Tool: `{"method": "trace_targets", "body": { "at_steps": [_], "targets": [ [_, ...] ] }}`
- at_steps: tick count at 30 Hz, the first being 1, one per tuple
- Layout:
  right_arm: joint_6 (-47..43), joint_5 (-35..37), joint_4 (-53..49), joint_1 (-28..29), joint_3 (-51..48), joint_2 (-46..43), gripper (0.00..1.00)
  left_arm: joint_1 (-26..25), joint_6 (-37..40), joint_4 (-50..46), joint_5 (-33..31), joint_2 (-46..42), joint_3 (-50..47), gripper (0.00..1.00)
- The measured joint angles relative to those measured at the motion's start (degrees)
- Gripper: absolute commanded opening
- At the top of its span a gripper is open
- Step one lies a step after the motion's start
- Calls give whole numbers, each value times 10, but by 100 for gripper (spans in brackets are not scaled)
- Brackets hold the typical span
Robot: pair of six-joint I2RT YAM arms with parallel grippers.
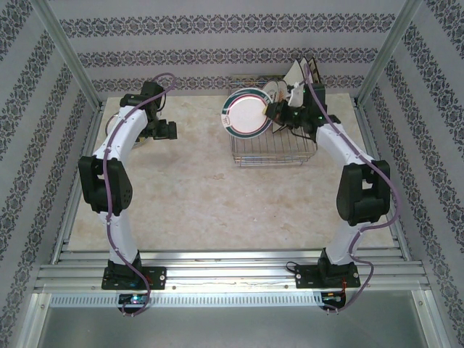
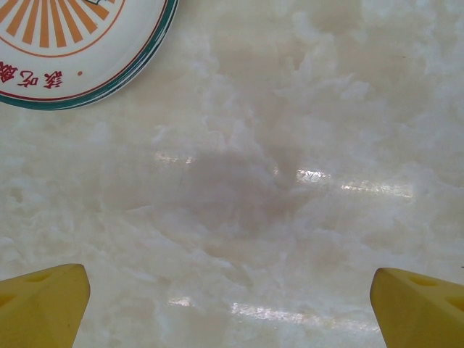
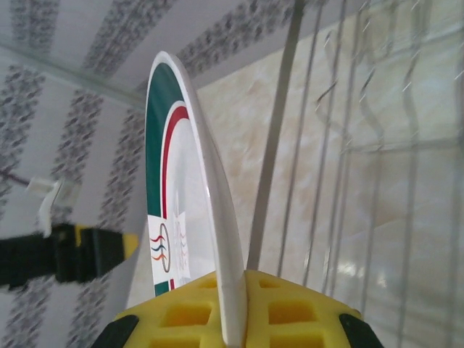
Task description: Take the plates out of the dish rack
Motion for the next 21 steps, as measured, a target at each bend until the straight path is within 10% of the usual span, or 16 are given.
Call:
{"method": "trace_targets", "body": {
  "at_steps": [10, 21],
  "targets": [
    [50, -45, 106, 13, -121, -45, 0, 0, 5, 49, 101, 2, -15, 100],
    [76, -50, 140, 18, -141, -42, 0, 0, -7, 275, 432, -82, -161, 100]
  ]
}}
